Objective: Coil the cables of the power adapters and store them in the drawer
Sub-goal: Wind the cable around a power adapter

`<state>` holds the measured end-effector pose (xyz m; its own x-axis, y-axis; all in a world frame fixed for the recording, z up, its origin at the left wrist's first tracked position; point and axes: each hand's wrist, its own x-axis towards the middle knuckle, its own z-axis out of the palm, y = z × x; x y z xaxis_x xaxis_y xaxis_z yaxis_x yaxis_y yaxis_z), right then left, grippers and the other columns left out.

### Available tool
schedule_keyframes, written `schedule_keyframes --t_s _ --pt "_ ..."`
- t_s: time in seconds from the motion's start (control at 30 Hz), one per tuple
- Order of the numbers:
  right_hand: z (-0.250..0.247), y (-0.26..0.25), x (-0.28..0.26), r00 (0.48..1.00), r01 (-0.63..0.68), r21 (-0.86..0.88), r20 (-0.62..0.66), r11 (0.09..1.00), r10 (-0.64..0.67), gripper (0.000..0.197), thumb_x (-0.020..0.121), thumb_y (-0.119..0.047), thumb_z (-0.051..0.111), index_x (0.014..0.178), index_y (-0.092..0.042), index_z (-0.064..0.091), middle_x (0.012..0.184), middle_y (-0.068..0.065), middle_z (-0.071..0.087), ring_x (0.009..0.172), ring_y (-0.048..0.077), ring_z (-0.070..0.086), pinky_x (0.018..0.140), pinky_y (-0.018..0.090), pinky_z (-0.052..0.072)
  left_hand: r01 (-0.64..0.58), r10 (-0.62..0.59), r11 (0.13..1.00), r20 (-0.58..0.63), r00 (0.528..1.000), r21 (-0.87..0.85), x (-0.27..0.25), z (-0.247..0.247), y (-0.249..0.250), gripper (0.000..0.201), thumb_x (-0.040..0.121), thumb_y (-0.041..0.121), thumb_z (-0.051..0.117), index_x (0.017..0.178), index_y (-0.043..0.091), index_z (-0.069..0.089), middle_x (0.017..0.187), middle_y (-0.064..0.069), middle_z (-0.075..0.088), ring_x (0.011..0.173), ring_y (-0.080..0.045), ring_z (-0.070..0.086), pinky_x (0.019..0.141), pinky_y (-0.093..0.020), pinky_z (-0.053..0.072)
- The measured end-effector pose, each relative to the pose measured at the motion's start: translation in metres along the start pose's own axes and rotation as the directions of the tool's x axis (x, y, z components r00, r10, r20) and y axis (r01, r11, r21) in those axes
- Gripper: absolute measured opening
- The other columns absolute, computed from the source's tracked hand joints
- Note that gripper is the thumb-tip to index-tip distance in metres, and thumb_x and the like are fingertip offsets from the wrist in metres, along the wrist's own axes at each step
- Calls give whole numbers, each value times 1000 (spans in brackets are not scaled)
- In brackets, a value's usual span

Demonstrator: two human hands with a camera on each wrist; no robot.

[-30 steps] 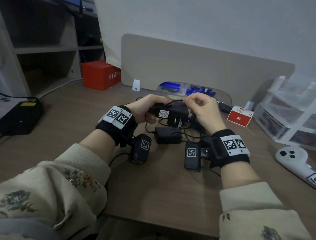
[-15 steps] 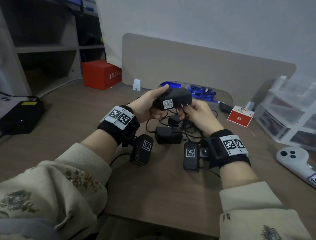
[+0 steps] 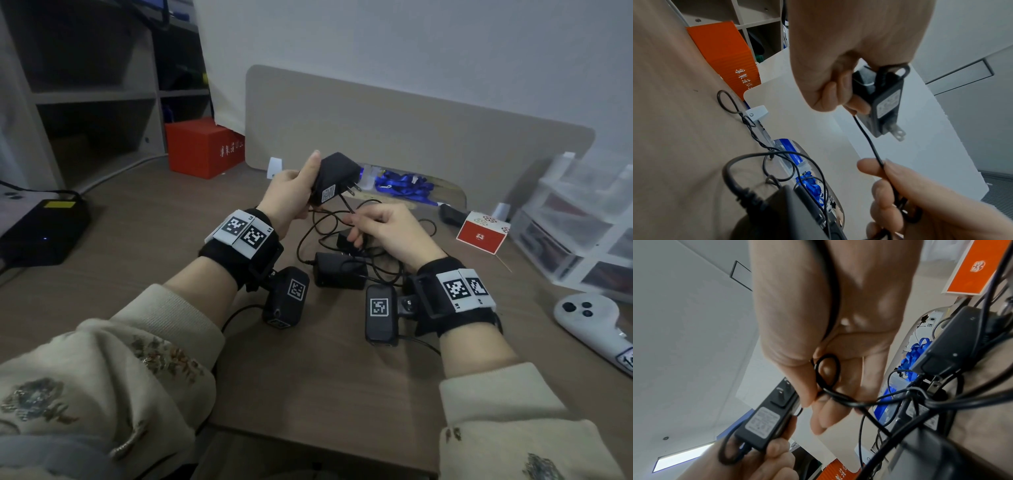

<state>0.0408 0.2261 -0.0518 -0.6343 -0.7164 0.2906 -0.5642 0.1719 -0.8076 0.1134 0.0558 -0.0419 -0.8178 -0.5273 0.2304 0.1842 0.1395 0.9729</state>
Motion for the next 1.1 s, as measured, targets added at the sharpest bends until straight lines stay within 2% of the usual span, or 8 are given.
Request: schedule_keyframes --t_s 0.23,0.37,0.5,0.7,0.77,0.87,0.97,1.1 --pt "-2 -1 2 998 38 -149 -51 988 -46 18 95 -18 59 90 -8 74 72 2 72 65 16 65 76 37 54 -95 115 962 -64 991 258 0 3 -1 51 99 50 46 70 10 59 62 0 50 56 -12 48 52 -22 36" --pt "-2 0 3 989 65 -150 -121 987 -83 19 90 -11 63 74 -15 72 65 -2 70 59 12 64 68 29 50 -123 160 915 -68 985 384 3 0 -3 59 98 52 46 83 -1 68 65 -5 59 67 -20 57 62 -28 41" --pt "-3 2 3 971 64 -105 -222 992 -86 18 87 -8 64 71 -14 71 65 0 70 55 10 62 63 25 49 -188 251 805 -35 967 563 0 1 1 62 98 50 45 80 -6 65 69 -16 63 73 -32 63 63 -35 46" --pt "-1 -1 3 957 109 -117 -257 987 -136 19 87 -8 66 70 -18 68 63 -7 68 54 4 59 62 20 49 -200 267 692 12 964 693 1 3 2 54 98 50 45 85 3 68 63 -1 55 61 -14 51 50 -26 33" --pt "-2 0 4 950 104 -108 -284 989 -132 19 88 -10 66 72 -20 67 63 -6 67 54 3 58 63 21 49 -205 203 699 85 975 685 0 5 2 50 99 50 46 89 7 70 64 1 57 58 -11 52 49 -23 35" --pt "-3 0 2 959 123 -96 -245 988 -143 17 89 -9 66 75 -18 66 61 -4 64 55 0 57 64 18 47 -109 -36 736 200 979 668 -2 3 2 53 98 54 45 84 7 67 60 0 58 46 -8 48 45 -18 35" --pt "-4 -3 -1 977 151 -60 -144 987 -159 11 91 -6 65 81 -11 65 64 0 62 56 -1 57 61 14 46 57 -274 772 251 928 634 -4 0 5 52 97 58 45 94 9 63 58 -1 59 47 -11 41 45 -21 32" --pt "-4 -5 -1 984 154 -37 -82 987 -156 11 91 -5 65 83 -12 65 65 1 63 56 0 57 60 14 47 89 -308 840 335 891 535 -9 3 7 32 103 44 41 119 20 54 82 -6 60 59 -15 52 53 -24 38"
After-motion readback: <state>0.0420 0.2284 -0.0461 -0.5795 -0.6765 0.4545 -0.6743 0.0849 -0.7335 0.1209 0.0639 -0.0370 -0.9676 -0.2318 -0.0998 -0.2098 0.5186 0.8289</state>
